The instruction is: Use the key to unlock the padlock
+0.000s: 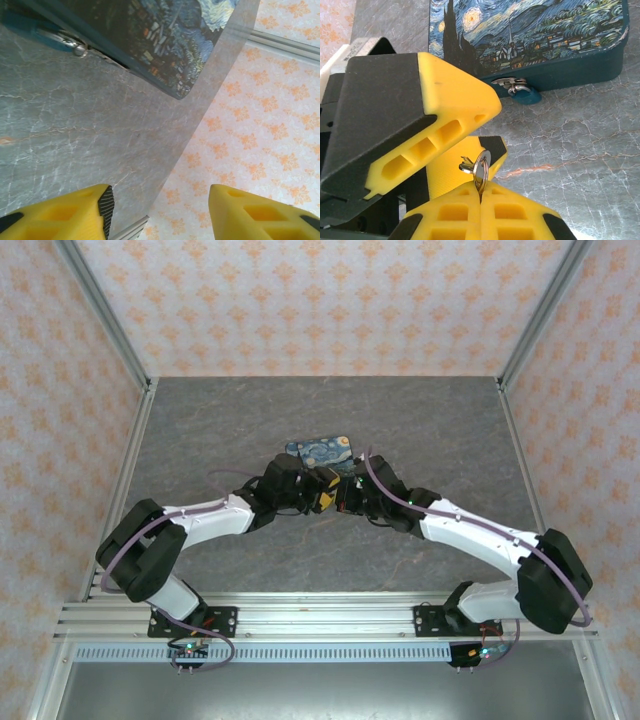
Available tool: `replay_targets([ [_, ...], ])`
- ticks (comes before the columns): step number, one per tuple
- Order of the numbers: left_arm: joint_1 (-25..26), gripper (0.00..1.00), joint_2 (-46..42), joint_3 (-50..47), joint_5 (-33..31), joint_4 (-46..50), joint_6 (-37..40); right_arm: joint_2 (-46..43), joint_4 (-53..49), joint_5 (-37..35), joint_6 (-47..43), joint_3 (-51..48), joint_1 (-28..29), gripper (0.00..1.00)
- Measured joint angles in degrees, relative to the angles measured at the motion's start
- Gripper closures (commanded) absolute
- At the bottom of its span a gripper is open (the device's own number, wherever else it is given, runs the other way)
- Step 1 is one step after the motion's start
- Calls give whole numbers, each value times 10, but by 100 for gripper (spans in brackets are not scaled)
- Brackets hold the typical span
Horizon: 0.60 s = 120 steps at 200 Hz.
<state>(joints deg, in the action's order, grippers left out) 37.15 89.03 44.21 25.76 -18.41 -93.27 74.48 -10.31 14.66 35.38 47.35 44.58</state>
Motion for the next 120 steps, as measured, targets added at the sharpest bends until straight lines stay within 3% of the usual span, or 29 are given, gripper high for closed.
replay_targets([
  [120,0,82,1,0,-8,0,-3,1,10,4,0,0,-13,100],
])
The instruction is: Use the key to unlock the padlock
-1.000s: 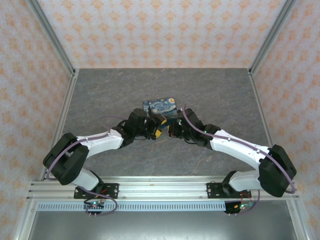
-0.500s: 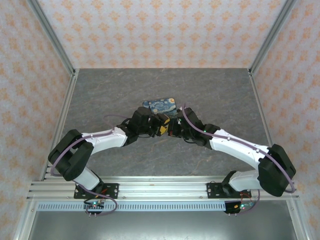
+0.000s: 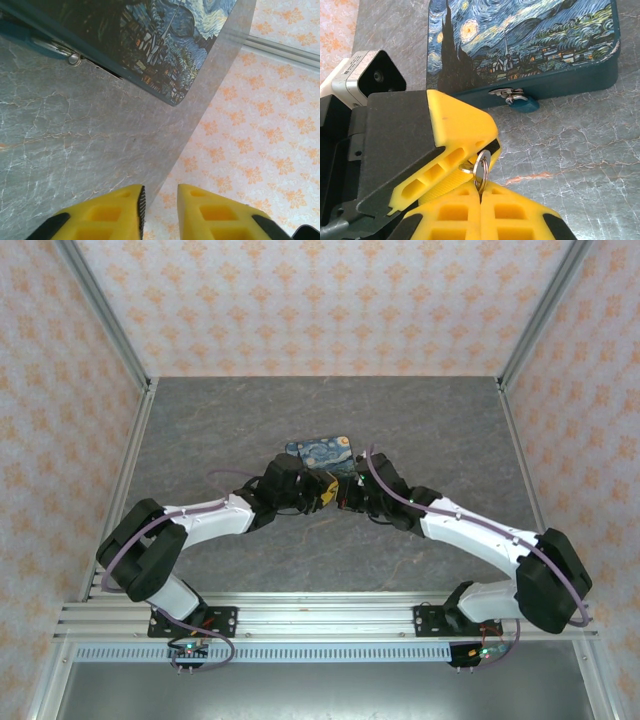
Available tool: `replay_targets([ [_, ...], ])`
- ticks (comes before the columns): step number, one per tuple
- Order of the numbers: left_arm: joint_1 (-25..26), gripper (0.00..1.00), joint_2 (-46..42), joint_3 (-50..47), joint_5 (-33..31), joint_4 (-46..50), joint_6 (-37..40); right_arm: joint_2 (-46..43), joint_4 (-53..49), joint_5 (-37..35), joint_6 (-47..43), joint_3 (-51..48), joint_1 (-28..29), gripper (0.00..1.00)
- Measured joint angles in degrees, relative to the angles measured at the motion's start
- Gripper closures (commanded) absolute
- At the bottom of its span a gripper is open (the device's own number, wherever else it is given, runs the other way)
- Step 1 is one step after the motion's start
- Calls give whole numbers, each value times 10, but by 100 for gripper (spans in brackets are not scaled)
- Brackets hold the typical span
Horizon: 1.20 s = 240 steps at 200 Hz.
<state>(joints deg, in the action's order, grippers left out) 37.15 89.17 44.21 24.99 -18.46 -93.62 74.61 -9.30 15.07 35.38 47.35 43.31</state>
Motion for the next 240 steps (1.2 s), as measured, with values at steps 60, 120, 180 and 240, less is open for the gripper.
replay_targets([
  [60,0,100,0,0,-11,-3,0,0,-3,6,0,-7,0,100],
  [120,0,100,8,10,-15,8,45,-24,14,22,13,-38,-23,57],
  [180,0,100,-11,56,-34,40,266,-122,115,90,110,-133,-133,43],
  [240,-1,100,-47,43,-47,-45,377,-63,376,141,262,-173,-145,45],
])
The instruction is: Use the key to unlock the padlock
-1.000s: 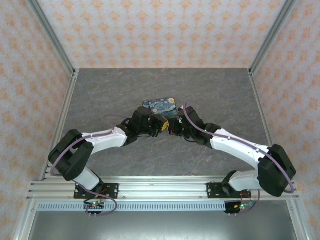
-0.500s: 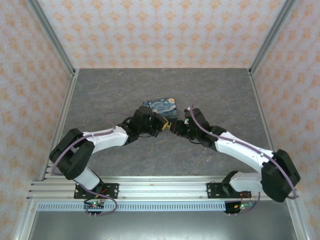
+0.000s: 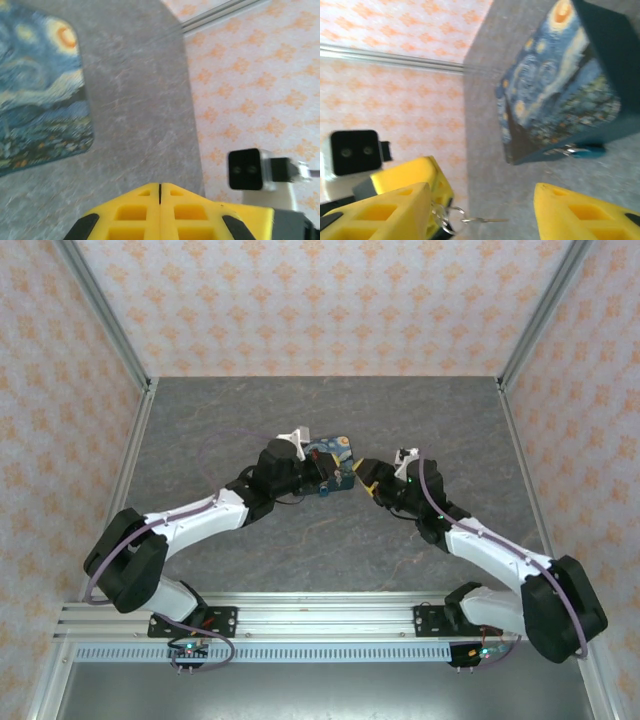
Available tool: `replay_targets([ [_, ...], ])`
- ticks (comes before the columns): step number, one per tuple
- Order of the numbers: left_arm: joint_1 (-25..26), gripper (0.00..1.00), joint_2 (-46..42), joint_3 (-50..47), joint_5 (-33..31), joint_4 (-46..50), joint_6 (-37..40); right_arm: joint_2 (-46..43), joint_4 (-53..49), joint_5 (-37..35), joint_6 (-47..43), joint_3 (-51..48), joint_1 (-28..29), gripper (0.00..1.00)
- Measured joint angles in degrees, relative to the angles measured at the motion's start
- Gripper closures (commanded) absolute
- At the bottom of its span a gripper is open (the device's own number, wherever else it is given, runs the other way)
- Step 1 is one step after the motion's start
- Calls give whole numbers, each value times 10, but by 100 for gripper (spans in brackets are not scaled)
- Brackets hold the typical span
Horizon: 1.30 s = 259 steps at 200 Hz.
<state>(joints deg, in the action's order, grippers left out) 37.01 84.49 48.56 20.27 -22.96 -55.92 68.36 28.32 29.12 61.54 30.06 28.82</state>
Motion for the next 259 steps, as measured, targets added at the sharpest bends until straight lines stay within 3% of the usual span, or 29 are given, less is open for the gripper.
replay_targets([
  [52,0,100,0,-35,-25,-96,-27,28,114,1,54,0,0,47],
  [89,0,100,0,-47,-41,-139,-57,28,145,-5,60,-1,0,18],
  [105,0,100,0,-47,-43,-149,-65,21,134,-13,55,-1,0,16],
  [144,0,100,0,-47,-43,-154,-73,10,116,-18,40,-1,0,25],
  [191,0,100,2,-47,-45,-176,-90,61,154,-5,61,3,0,39],
  [259,0,100,24,-47,-58,-202,-116,83,207,-9,81,8,34,49],
])
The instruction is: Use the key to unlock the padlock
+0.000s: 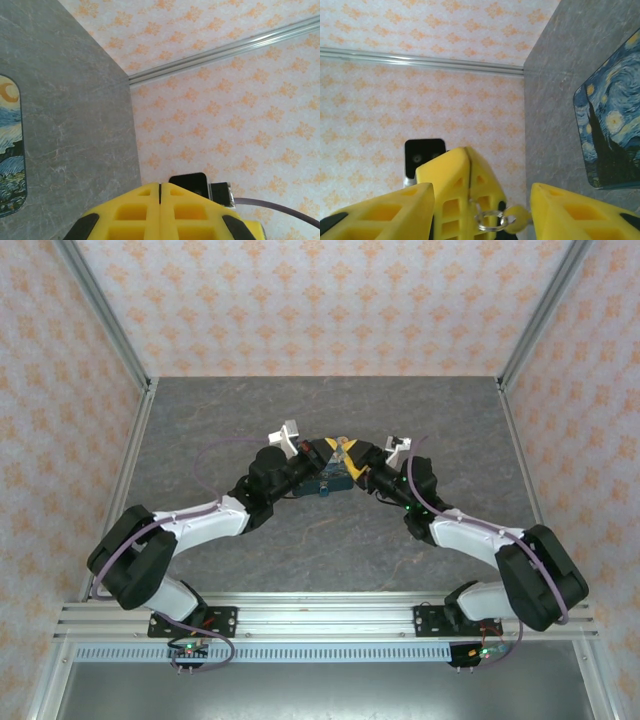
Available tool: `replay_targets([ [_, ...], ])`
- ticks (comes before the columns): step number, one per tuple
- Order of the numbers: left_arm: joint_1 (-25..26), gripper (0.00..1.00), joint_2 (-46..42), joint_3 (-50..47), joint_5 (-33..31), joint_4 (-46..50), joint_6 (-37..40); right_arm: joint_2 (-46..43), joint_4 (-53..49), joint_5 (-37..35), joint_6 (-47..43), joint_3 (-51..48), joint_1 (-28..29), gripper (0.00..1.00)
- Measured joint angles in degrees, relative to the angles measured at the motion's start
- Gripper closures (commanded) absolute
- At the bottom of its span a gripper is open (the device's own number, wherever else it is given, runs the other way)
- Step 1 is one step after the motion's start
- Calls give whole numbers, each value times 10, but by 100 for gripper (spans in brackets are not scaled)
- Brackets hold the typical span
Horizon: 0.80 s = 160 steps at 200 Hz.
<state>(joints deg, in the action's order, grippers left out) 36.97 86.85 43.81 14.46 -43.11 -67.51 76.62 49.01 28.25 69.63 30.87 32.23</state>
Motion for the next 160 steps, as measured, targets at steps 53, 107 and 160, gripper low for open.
replay_targets([
  [53,-3,100,7,0,-4,-7,-7,15,23,-13,4,1,12,57],
  [107,-3,100,12,0,-4,-23,-17,33,38,-14,13,1,18,71],
  [160,-3,100,17,0,-8,-26,-21,38,47,-15,15,1,18,81],
])
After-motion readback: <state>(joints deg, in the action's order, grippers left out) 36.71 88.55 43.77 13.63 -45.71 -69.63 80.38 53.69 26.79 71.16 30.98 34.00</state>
